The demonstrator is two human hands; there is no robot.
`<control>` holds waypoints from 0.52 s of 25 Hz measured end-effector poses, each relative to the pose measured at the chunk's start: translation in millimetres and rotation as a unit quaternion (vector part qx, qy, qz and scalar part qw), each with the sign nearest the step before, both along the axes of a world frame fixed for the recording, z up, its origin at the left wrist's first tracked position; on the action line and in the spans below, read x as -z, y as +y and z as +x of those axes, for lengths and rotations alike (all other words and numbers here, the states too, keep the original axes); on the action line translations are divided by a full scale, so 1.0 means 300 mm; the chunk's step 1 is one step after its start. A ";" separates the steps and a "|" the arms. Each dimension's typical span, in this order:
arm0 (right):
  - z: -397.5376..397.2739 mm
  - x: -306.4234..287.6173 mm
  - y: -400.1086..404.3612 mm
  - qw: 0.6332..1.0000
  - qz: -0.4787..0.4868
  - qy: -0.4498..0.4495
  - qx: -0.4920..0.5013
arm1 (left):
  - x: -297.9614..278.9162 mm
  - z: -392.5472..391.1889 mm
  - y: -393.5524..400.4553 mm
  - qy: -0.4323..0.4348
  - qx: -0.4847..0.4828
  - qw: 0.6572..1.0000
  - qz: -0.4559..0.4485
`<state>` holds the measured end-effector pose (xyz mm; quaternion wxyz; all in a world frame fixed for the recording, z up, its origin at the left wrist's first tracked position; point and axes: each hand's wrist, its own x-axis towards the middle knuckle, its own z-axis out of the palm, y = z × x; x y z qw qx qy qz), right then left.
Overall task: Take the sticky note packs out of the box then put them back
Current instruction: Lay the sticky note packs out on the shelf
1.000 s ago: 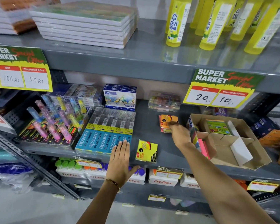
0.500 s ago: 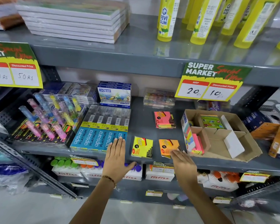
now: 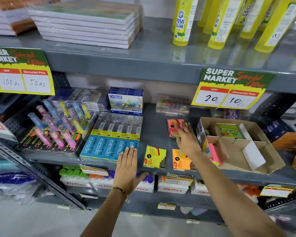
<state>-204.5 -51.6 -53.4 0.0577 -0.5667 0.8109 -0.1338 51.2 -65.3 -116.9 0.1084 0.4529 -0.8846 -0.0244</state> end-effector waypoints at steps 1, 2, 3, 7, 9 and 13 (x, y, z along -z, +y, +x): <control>-0.018 0.007 -0.045 0.998 0.065 0.013 -0.005 | 0.000 0.000 0.000 0.004 0.000 1.000 -0.001; -0.034 0.026 -0.074 0.993 0.110 0.030 -0.011 | -0.003 -0.001 0.000 0.004 -0.002 1.000 -0.004; -0.047 0.045 -0.089 0.991 0.126 0.045 -0.015 | -0.005 -0.001 -0.001 0.000 -0.004 1.000 -0.010; -0.047 0.079 -0.063 0.994 0.007 0.108 0.013 | -0.004 -0.001 -0.001 -0.006 0.004 0.999 -0.039; -0.021 0.073 -0.054 0.989 -0.046 0.137 0.019 | -0.003 0.001 0.001 -0.003 0.008 0.998 -0.054; 0.001 0.070 -0.087 0.988 -0.025 0.150 -0.011 | -0.005 0.000 0.003 -0.002 0.008 0.998 -0.056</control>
